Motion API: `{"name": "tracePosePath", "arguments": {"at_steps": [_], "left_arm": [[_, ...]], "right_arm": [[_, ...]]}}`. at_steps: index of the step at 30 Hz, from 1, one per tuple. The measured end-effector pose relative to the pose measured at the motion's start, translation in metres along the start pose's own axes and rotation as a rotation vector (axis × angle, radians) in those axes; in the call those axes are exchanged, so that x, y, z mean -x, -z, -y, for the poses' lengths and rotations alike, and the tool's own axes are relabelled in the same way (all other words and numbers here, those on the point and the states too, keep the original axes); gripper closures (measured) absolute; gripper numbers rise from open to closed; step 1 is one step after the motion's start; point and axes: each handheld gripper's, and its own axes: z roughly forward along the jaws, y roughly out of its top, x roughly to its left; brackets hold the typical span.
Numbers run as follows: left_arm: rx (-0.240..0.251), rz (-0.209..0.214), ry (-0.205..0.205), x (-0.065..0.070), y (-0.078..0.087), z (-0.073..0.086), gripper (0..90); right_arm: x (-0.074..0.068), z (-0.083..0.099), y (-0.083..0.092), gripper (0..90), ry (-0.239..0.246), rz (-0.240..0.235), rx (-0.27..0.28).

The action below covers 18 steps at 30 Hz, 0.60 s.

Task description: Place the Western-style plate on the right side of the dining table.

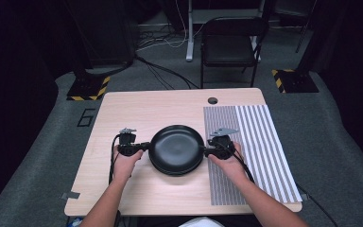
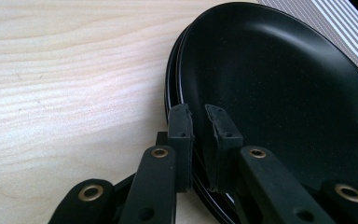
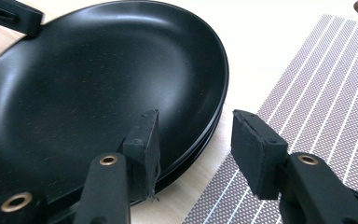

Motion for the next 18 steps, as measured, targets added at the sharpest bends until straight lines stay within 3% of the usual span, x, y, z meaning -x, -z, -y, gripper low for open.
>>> {"name": "tracePosePath", "arguments": {"at_steps": [7, 11, 14, 18], "left_arm": [[-0.013, -0.009, -0.019, 0.001, 0.000, 0.000, 81.3], [-0.019, 0.010, 0.011, -0.001, -0.002, 0.001, 80.0], [-0.022, 0.018, 0.009, 0.000, -0.002, 0.001, 80.1], [-0.017, 0.015, 0.006, 0.003, -0.002, 0.002, 80.0]], "right_arm": [[0.006, -0.001, -0.011, 52.2, -0.072, -0.003, -0.029], [0.009, 0.000, -0.015, 53.8, -0.121, -0.038, -0.048], [0.011, 0.001, -0.018, 56.0, -0.173, -0.069, -0.062], [0.011, 0.003, -0.022, 56.2, -0.205, -0.094, -0.091]]}}
